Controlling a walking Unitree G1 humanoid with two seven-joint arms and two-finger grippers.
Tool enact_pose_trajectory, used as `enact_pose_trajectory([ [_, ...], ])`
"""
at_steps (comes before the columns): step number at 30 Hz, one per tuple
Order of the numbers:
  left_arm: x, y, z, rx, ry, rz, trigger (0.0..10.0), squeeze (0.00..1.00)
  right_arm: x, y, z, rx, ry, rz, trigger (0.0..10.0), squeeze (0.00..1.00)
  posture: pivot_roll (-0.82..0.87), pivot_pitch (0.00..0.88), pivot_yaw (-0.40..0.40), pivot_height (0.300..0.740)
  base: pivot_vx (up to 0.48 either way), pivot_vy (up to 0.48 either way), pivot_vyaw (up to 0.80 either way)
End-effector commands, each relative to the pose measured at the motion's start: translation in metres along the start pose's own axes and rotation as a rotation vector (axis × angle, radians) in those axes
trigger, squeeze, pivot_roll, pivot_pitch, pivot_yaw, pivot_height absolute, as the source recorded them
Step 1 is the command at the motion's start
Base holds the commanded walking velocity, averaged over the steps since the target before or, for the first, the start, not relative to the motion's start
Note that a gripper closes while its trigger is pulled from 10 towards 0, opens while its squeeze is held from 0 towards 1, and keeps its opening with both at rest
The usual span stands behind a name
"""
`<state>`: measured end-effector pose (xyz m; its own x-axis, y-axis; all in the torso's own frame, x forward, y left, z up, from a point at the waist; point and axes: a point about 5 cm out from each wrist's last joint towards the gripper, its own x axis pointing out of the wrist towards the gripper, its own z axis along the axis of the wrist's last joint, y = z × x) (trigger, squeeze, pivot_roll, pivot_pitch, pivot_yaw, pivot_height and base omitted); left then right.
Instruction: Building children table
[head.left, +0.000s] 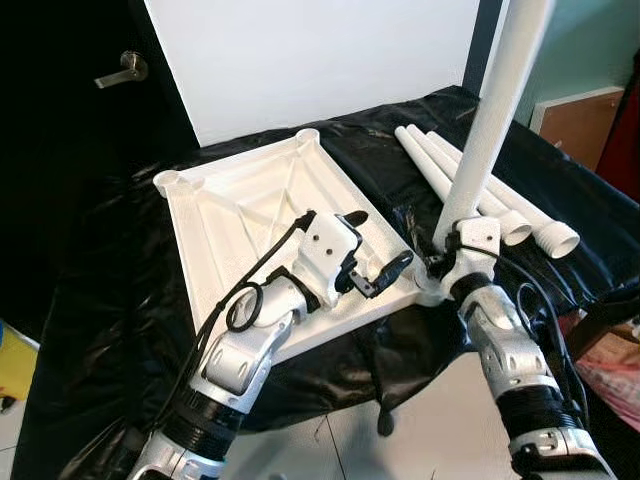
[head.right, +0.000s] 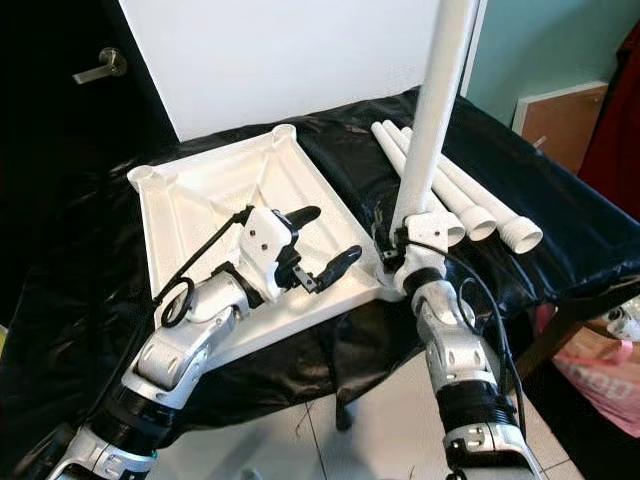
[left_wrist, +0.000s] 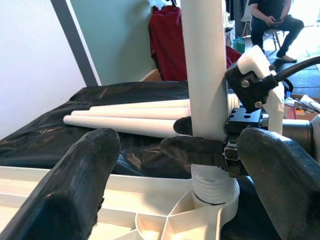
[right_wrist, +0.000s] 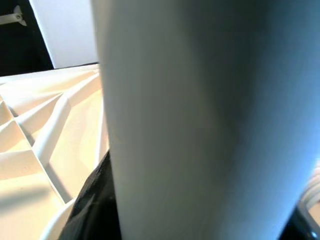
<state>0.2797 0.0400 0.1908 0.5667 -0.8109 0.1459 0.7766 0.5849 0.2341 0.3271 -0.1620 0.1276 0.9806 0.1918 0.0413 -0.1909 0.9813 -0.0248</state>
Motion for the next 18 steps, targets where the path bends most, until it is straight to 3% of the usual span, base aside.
enact_pose_trajectory([
  [1,-0.001,0.002,0.003,0.013,-0.002,-0.044,10.0,0.0,-0.012,0.003,-0.039,0.039,0.192,-0.012,10.0,0.0,-0.11,0.007,0.091,0.74,0.0,0.0,0.0],
  [3,-0.001,0.002,0.004,0.012,-0.005,-0.042,10.0,0.0,-0.016,0.01,-0.036,-0.115,0.13,0.066,10.0,0.0,-0.11,0.008,0.091,0.74,0.0,0.0,0.0],
  [7,-0.001,0.002,0.005,0.006,-0.01,-0.042,10.0,0.0,-0.019,0.012,-0.043,-0.093,0.164,0.05,10.0,0.0,-0.11,0.01,0.091,0.74,0.0,0.0,0.0],
  [18,0.0,0.002,0.005,0.009,-0.011,-0.039,10.0,0.0,-0.024,0.016,-0.042,-0.201,0.118,0.077,10.0,0.0,-0.11,0.009,0.086,0.74,0.0,0.0,0.0],
])
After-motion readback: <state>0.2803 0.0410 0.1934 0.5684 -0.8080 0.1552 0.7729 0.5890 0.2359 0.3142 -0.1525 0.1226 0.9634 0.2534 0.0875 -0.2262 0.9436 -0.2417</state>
